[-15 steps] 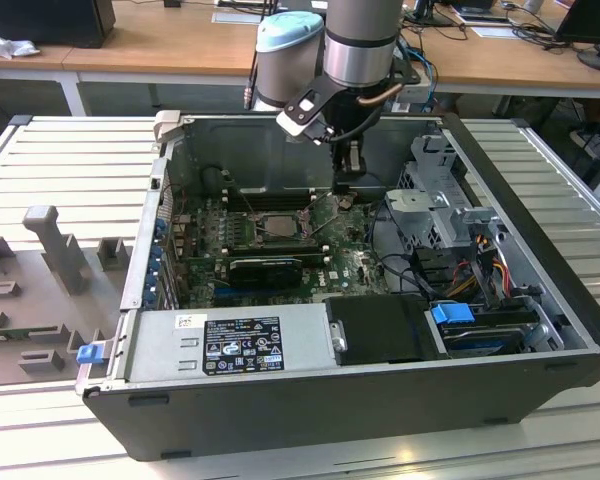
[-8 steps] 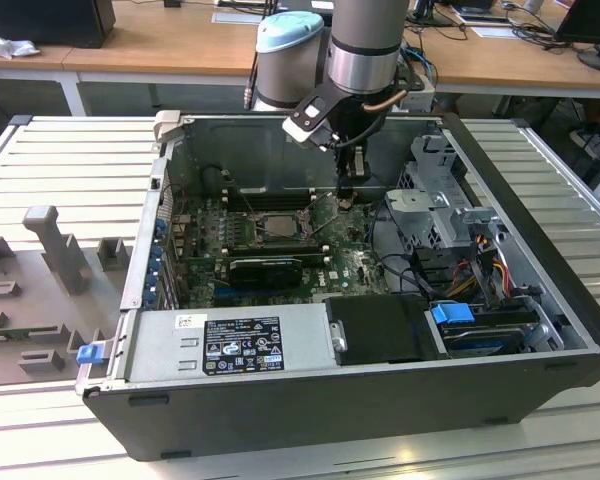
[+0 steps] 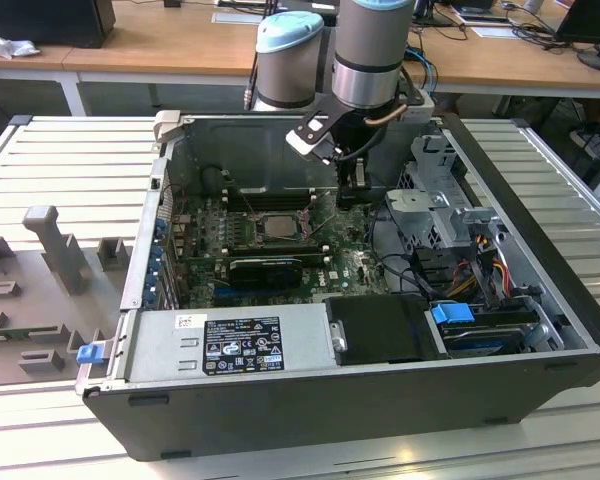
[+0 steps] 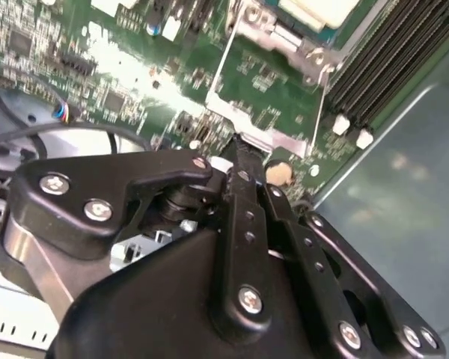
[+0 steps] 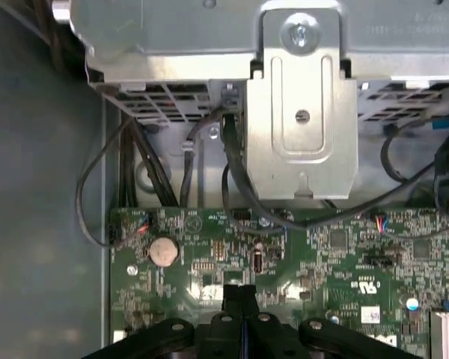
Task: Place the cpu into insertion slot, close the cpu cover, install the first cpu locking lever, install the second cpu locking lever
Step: 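Close the cpu cover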
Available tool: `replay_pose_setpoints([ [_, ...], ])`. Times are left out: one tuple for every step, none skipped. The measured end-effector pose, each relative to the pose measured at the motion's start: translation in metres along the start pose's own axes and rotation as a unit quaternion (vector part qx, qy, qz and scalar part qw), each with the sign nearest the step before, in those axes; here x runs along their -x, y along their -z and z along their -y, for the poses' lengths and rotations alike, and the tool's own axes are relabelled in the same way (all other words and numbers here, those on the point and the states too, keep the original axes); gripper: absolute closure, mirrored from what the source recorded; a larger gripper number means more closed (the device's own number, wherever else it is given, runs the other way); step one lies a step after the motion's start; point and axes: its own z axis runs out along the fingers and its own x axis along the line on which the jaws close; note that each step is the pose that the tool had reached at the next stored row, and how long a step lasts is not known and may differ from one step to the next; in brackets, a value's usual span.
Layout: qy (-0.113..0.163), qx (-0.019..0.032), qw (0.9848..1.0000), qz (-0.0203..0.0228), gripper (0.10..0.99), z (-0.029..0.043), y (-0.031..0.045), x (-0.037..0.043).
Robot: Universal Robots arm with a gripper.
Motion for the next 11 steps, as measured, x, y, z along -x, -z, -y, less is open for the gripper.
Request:
replay_pose_setpoints([
  [0.000, 0.0000, 1.0000, 0.0000, 0.980, 0.0027, 0.0001, 0.0001],
  [0.000, 0.0000, 1.0000, 0.0001, 0.980, 0.0051, 0.0002, 0.0001],
  [0.000, 0.0000, 1.0000, 0.0001, 0.980, 0.0057, 0.0002, 0.0002],
  [0.000, 0.0000, 1.0000, 0.0000, 0.980, 0.0064, 0.0003, 0.0002],
  [0.000, 0.0000, 1.0000, -0.0002, 0.980, 0.0068, 0.0003, 0.0002],
  [0.000, 0.0000, 1.0000, -0.0003, 0.980, 0.0073, 0.0003, 0.0001],
  [0.000, 0.0000, 1.0000, -0.0003, 0.980, 0.0078, 0.0003, 0.0002],
  [0.000, -0.0001, 1.0000, -0.0003, 0.980, 0.0092, 0.0003, 0.0001],
  [0.000, 0.0000, 1.0000, -0.0003, 0.980, 0.0108, 0.0002, 0.0001],
  [0.000, -0.0001, 1.0000, -0.0004, 0.980, 0.0129, 0.0001, 0.0002],
  [0.000, -0.0001, 1.0000, -0.0001, 0.980, 0.0131, 0.0001, 0.0002],
])
